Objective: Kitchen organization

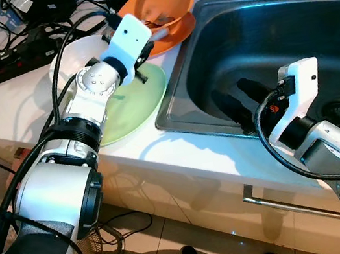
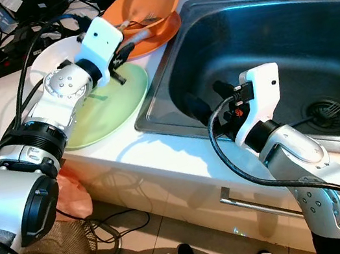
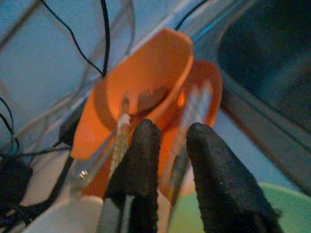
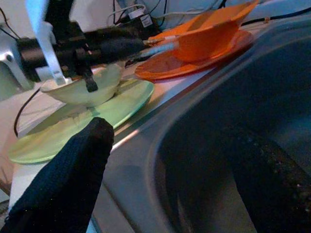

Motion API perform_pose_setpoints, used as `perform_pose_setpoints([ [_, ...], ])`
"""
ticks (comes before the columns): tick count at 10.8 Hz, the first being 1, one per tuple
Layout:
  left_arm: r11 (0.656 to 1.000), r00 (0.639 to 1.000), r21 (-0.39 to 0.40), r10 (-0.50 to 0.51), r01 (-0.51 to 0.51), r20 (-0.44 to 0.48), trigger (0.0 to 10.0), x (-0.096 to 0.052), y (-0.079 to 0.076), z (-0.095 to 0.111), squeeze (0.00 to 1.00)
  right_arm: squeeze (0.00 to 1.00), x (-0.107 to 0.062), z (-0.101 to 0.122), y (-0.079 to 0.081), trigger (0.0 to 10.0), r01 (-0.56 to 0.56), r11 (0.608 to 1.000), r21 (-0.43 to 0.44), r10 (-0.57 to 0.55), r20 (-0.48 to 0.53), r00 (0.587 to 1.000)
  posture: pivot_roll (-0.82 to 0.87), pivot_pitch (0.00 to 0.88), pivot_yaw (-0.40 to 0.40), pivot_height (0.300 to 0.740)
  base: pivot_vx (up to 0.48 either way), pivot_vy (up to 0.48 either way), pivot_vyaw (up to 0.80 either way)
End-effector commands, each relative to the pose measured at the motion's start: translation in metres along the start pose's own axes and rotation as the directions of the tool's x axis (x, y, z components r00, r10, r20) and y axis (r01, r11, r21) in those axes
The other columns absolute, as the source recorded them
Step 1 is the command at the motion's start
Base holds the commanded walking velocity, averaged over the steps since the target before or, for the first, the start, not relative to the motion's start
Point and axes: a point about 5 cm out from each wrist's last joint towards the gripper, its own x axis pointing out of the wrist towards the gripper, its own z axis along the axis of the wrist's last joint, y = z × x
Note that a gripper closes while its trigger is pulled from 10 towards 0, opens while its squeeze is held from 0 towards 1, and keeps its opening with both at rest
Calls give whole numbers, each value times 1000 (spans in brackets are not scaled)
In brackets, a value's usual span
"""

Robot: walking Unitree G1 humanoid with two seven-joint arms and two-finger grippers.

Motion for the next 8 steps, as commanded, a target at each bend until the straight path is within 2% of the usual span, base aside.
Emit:
perform_pose_setpoints([
  [1,1000,998,15,19,-20,56,0,1,10,15,0,0,3,0,4,10000,-17,1000,-6,17,9,1000,3,171,172,740,0,0,0],
  [4,1000,992,6,15,-16,122,0,3,11,26,0,0,5,1,2,10000,-11,1000,-9,11,15,1000,8,159,171,740,0,0,0],
  [6,1000,979,-12,20,-18,201,0,4,10,38,0,0,8,0,0,10000,-5,1000,-10,6,23,1000,14,145,168,740,0,0,0],
  [8,1000,977,-16,19,-16,214,0,4,10,39,0,0,10,0,-1,10000,-6,1000,-9,6,27,1000,17,137,168,740,0,0,0],
])
